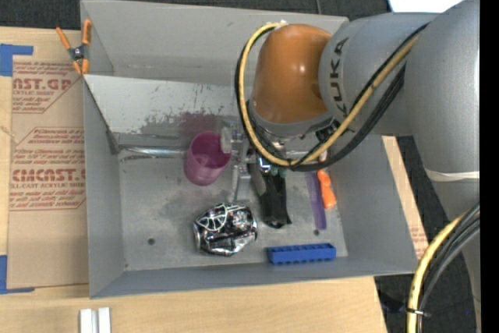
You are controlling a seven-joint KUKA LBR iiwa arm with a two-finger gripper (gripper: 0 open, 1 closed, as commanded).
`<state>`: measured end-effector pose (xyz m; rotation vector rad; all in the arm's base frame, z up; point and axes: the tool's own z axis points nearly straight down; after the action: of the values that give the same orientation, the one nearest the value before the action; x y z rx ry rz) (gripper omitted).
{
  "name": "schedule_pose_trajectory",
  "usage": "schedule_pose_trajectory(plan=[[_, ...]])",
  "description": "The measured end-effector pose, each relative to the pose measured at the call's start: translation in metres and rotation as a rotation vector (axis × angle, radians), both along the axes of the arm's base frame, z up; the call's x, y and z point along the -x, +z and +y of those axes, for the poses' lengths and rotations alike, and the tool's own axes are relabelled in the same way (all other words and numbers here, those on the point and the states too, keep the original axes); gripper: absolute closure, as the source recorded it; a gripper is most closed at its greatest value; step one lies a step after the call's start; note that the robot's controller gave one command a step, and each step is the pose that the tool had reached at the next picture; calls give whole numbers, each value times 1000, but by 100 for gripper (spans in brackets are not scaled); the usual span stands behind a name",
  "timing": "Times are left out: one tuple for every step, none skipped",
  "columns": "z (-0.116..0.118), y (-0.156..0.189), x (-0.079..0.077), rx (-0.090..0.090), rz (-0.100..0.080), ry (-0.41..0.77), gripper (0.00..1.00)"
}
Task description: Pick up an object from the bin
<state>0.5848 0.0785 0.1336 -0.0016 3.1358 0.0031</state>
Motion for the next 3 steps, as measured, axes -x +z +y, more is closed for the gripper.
schedule_pose_trajectory(plan=[[0,4,0,0,0,-1,0],[31,-48,50,0,-16,204,0],[36,-4,70,3,-6,251,0]])
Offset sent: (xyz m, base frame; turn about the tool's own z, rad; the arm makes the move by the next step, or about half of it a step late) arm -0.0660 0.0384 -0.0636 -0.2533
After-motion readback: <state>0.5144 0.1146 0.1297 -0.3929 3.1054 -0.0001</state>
